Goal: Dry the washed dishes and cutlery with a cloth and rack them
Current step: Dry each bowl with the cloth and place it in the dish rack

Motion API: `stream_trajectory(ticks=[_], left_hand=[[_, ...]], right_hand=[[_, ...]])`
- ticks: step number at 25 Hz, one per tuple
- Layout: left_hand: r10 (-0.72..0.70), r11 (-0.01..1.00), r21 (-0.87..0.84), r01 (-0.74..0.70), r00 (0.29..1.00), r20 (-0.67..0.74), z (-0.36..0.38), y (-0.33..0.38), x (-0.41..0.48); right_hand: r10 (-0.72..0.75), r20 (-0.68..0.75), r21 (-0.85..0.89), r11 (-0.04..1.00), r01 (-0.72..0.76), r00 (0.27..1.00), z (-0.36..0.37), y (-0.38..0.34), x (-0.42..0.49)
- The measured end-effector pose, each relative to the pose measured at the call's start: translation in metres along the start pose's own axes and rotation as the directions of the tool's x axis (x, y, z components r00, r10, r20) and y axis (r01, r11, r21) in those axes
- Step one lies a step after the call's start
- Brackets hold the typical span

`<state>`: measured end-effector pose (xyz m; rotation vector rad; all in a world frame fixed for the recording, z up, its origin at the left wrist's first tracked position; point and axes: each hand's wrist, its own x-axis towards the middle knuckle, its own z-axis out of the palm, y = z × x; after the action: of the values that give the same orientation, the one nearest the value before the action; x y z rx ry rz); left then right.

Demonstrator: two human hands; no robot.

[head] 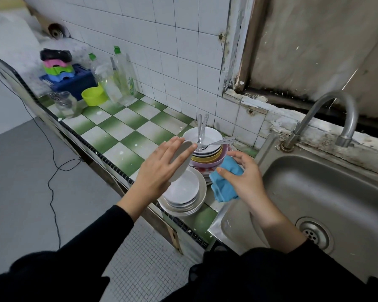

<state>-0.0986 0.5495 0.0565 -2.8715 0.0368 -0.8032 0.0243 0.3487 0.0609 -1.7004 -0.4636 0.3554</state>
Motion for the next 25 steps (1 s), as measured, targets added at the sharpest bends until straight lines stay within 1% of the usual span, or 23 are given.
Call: stream_trajectory(ticks=[4, 6, 7, 9, 11, 13, 15, 17, 18, 20, 21, 22, 23, 24, 25], left_hand=[[0.087, 0.992, 0.085, -0.092, 0.994, 0.058, -0.005, -0.004, -0.001], [0.07, 0.996, 0.048, -0.074, 0.995, 0.076, -0.005, -0.002, -0.004], [0.027, 1.0, -0.001, -0.027, 0.997, 0.074, -0.005, -0.001, -0.006], [-0.106, 0.982, -0.154, 0.113, 0.993, 0.056, -0.005, 0.004, -0.01], [-0.224, 0.931, -0.286, 0.229, 0.973, 0.05, -0.003, 0.008, -0.014], [-0.303, 0.875, -0.371, 0.31, 0.95, 0.079, -0.004, 0.014, -0.019], [-0.402, 0.772, -0.485, 0.411, 0.906, 0.129, -0.007, 0.024, -0.019], [-0.503, 0.606, -0.626, 0.491, 0.846, 0.176, -0.009, 0.033, -0.014], [-0.529, 0.54, -0.684, 0.49, 0.83, 0.176, -0.009, 0.035, -0.011], [-0.537, 0.457, -0.759, 0.464, 0.824, 0.18, -0.009, 0.036, -0.01], [-0.532, 0.416, -0.785, 0.46, 0.823, 0.2, -0.012, 0.037, -0.009], [-0.548, 0.356, -0.806, 0.472, 0.805, 0.229, -0.018, 0.04, -0.008], [-0.593, 0.272, -0.834, 0.481, 0.766, 0.249, -0.025, 0.042, -0.007], [-0.664, 0.157, -0.874, 0.461, 0.704, 0.252, -0.028, 0.045, -0.004], [-0.739, 0.008, -0.917, 0.398, 0.621, 0.263, -0.03, 0.047, 0.0]], right_hand=[[-0.005, -0.005, -0.022, 1.0, 0.005, 1.0, -0.001, -0.001, -0.003], [0.006, -0.003, -0.013, 1.0, -0.006, 1.0, -0.002, -0.001, -0.004], [0.013, 0.001, -0.003, 1.0, -0.013, 1.0, -0.002, -0.001, -0.005], [0.032, 0.018, -0.001, 0.999, -0.032, 0.999, -0.002, 0.0, -0.005], [0.058, 0.05, -0.023, 0.998, -0.057, 0.997, 0.001, 0.001, -0.004], [0.081, 0.101, -0.038, 0.996, -0.078, 0.992, 0.007, -0.001, -0.005], [0.104, 0.148, 0.011, 0.994, -0.107, 0.983, 0.014, -0.005, -0.004], [0.13, 0.185, 0.099, 0.984, -0.15, 0.974, 0.018, -0.014, -0.005], [0.137, 0.202, 0.119, 0.979, -0.163, 0.97, 0.019, -0.018, -0.004], [0.144, 0.239, 0.125, 0.976, -0.178, 0.96, 0.021, -0.022, -0.003], [0.142, 0.25, 0.145, 0.973, -0.182, 0.958, 0.021, -0.025, -0.003], [0.136, 0.254, 0.179, 0.966, -0.185, 0.958, 0.02, -0.028, -0.004], [0.126, 0.254, 0.222, 0.957, -0.185, 0.959, 0.019, -0.031, -0.004], [0.112, 0.253, 0.256, 0.95, -0.178, 0.961, 0.019, -0.033, -0.004], [0.099, 0.254, 0.285, 0.943, -0.172, 0.962, 0.018, -0.035, -0.006]])
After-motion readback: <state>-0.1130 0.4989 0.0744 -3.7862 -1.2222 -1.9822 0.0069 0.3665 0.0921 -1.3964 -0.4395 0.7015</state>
